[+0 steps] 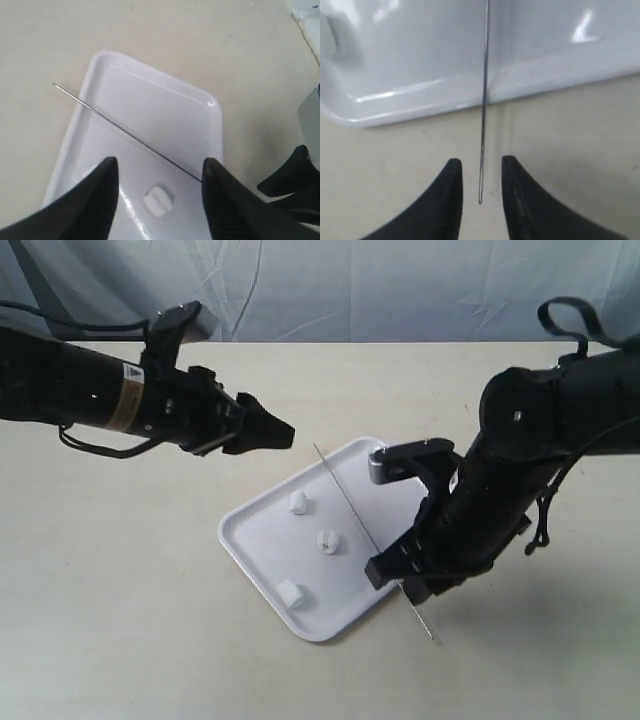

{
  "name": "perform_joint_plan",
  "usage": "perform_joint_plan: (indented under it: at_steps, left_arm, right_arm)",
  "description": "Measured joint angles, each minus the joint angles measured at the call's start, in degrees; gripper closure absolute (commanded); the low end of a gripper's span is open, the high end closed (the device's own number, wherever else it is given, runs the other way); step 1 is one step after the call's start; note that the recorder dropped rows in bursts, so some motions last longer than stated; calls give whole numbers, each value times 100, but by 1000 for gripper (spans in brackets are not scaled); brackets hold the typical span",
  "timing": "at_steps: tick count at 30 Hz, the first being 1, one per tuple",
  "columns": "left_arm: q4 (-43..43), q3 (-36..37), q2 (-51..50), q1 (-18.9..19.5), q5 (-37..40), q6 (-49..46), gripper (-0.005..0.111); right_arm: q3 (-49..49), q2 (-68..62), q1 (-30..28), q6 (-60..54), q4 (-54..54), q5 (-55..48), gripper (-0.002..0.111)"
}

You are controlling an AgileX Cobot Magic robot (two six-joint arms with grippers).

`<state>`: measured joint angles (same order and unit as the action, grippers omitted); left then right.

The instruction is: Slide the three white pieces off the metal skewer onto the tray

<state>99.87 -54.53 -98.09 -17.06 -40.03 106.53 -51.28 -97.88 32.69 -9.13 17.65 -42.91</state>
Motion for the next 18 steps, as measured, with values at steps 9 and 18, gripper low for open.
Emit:
perform_joint_plan:
  at_steps: [9, 18]
  left_arm:
    - [10, 0, 1288, 1028, -584, 72, 58]
    - [-759, 1290, 4580, 3078, -646, -1376, 58]
  right_arm:
    - [-804, 1349, -55, -15, -169, 108, 82]
    - [39, 4990, -1439, 19, -427, 2042, 109]
